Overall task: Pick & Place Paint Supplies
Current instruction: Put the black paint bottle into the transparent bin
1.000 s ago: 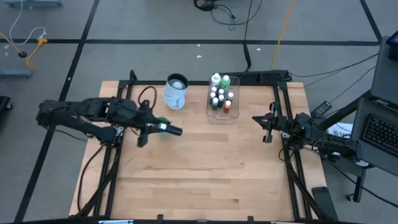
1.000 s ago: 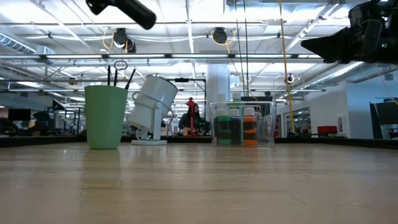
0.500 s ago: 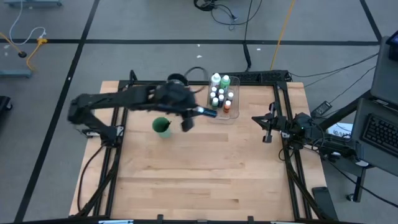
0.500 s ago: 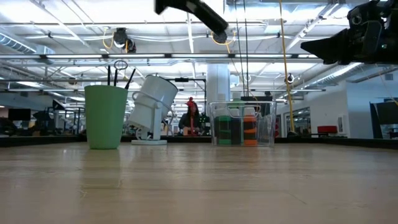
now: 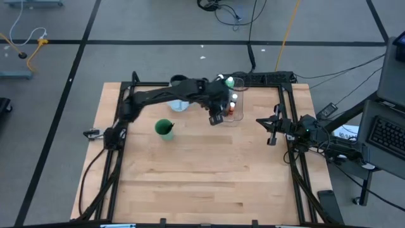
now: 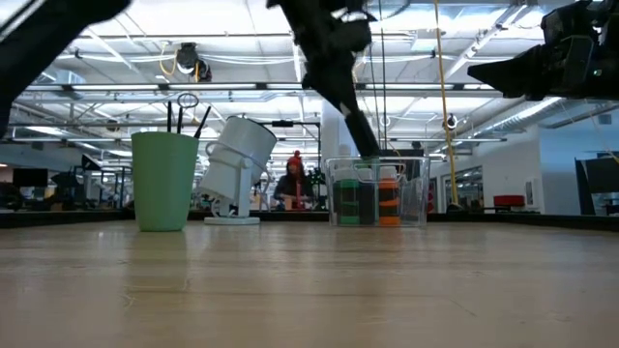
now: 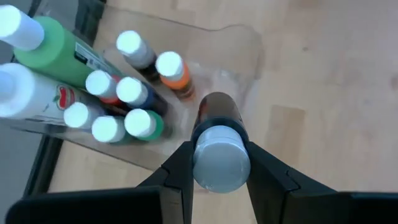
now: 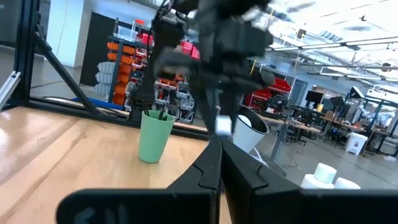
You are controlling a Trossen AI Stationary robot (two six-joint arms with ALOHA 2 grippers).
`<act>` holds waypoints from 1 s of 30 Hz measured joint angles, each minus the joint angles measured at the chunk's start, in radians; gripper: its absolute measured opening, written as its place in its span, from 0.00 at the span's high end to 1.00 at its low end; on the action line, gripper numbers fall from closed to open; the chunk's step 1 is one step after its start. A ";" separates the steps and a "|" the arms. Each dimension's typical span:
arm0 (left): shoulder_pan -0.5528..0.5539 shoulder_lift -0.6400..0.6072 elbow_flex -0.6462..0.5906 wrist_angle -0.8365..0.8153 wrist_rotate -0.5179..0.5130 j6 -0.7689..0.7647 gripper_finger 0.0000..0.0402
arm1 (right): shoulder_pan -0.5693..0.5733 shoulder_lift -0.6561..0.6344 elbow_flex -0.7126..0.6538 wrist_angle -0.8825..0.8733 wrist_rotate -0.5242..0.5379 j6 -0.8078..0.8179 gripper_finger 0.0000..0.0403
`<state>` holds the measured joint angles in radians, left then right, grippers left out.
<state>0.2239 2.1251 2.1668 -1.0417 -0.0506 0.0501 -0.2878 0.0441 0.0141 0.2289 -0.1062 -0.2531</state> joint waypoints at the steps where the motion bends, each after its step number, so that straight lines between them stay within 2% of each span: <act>1: 0.008 0.032 0.031 -0.012 0.002 0.004 0.75 | 0.000 0.000 0.000 0.000 0.000 -0.003 0.99; 6: 0.042 0.142 0.130 -0.010 0.036 0.028 0.75 | 0.000 0.000 0.000 0.001 0.000 -0.006 0.99; 11: 0.066 0.186 0.131 -0.022 0.045 0.042 0.75 | 0.000 0.000 0.000 0.001 0.000 -0.021 0.99; 19: 0.068 0.204 0.129 -0.120 -0.048 0.085 0.75 | 0.000 0.000 0.000 0.002 0.000 -0.025 0.99; 27: 0.062 0.204 0.129 -0.105 -0.054 0.125 0.75 | 0.000 0.000 0.000 0.003 0.000 -0.025 0.99; 30: 0.061 0.211 0.129 -0.095 -0.026 0.150 0.75 | 0.000 0.000 0.000 0.003 0.000 -0.025 0.99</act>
<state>0.2848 2.3361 2.2963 -1.1369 -0.0768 0.2006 -0.2878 0.0444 0.0143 0.2321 -0.1059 -0.2779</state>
